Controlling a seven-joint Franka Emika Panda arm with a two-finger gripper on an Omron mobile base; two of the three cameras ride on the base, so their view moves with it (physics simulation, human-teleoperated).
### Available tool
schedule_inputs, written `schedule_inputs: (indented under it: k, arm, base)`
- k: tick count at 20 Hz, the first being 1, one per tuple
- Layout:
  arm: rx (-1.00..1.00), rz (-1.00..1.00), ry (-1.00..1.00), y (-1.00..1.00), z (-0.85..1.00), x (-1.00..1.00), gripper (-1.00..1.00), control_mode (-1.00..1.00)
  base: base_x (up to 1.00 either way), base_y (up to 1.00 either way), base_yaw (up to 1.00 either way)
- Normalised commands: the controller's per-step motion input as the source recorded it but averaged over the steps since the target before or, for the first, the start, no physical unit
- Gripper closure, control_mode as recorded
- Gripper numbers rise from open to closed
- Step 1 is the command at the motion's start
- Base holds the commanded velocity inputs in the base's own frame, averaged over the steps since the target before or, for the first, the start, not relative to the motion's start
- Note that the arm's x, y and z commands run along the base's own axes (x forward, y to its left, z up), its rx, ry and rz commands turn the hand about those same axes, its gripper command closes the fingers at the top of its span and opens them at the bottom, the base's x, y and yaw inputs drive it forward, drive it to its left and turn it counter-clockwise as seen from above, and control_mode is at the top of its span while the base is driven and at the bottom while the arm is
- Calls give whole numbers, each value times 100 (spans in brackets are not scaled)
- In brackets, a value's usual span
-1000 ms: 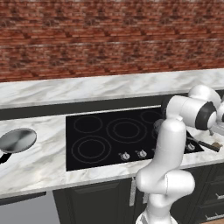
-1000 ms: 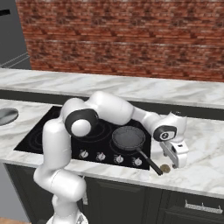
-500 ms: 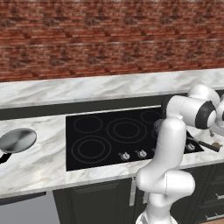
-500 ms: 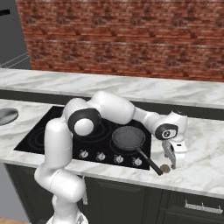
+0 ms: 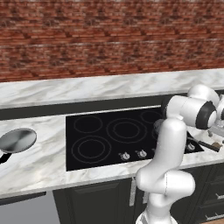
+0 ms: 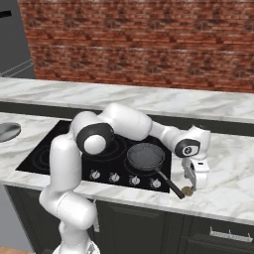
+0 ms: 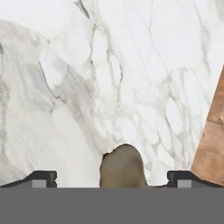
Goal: Place both pans onto different burners. Then place the garlic and the shrimp on different pans.
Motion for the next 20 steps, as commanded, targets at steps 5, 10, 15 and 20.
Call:
schedule_inputs:
  k: [5,10,15,20]
  arm:
    - [0,0,-5,0,0,-33,-100,-100]
    - [0,0,-4,5,-1,-29,-100,-100]
    - [-2,0,-5,18,-1,-1,-100,-100]
    - [-1,0,-4,10,-3,0,-100,-100]
  base:
    - [0,0,0]
    - [0,0,0]
    - [0,0,0]
    - [0,0,0]
